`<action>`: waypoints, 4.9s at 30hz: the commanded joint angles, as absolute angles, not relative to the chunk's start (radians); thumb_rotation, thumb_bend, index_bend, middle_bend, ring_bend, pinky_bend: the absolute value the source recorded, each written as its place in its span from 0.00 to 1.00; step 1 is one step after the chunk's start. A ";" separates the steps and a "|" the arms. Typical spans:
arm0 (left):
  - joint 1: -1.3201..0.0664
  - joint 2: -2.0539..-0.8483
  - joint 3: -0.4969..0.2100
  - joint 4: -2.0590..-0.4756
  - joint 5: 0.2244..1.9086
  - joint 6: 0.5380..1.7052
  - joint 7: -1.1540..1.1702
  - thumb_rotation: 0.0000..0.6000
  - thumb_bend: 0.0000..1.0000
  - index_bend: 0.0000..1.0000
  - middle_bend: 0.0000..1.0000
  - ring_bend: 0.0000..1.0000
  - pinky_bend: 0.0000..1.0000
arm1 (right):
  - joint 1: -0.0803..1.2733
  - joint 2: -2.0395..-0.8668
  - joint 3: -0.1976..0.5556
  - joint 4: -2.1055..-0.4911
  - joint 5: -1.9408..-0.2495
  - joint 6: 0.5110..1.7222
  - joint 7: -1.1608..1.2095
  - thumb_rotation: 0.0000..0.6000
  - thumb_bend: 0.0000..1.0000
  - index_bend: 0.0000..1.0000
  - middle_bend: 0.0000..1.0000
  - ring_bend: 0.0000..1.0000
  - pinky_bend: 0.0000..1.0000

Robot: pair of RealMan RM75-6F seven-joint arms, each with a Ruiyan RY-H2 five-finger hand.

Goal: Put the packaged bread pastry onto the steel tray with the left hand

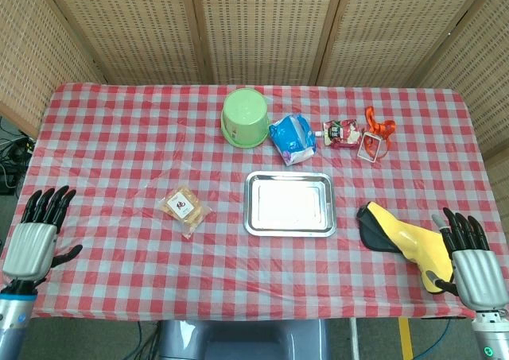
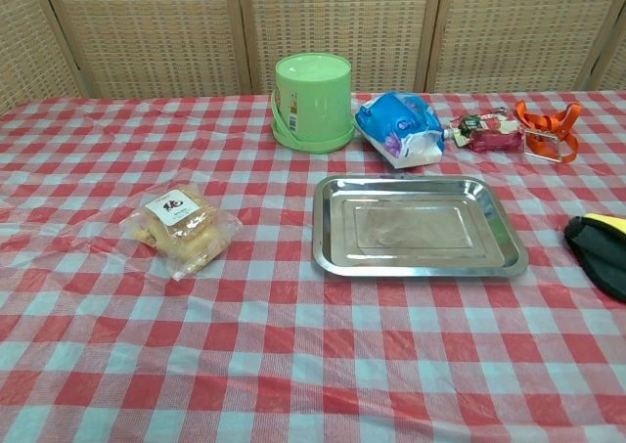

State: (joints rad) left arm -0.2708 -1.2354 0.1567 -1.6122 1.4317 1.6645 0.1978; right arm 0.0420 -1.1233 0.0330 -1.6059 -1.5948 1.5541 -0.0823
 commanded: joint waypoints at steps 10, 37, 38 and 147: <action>-0.241 -1.235 0.131 -1.616 1.473 1.615 0.189 1.00 0.09 0.00 0.00 0.00 0.00 | 0.039 -1.123 0.029 -1.607 -1.595 1.552 -0.084 1.00 0.09 0.05 0.00 0.00 0.00; -0.478 -1.226 -0.072 -1.743 1.358 1.214 0.388 1.00 0.09 0.00 0.00 0.00 0.00 | 0.056 -1.123 0.047 -1.585 -1.546 1.509 -0.048 1.00 0.09 0.05 0.00 0.00 0.00; -0.502 -1.235 -0.083 -1.741 1.339 1.177 0.410 1.00 0.09 0.00 0.00 0.00 0.00 | 0.057 -1.123 0.048 -1.583 -1.543 1.505 -0.047 1.00 0.09 0.05 0.00 0.00 0.00; -1.372 -1.974 -0.384 -1.190 0.538 0.963 0.933 1.00 0.19 0.01 0.00 0.00 0.00 | 0.054 -1.083 0.101 -1.445 -1.404 1.417 0.272 1.00 0.09 0.07 0.00 0.00 0.00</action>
State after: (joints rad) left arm -1.4038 -2.0100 -0.3946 -1.1334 0.4989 0.9343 0.9645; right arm 0.0542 -1.0828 0.1006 -1.4447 -1.4041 1.4166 0.2725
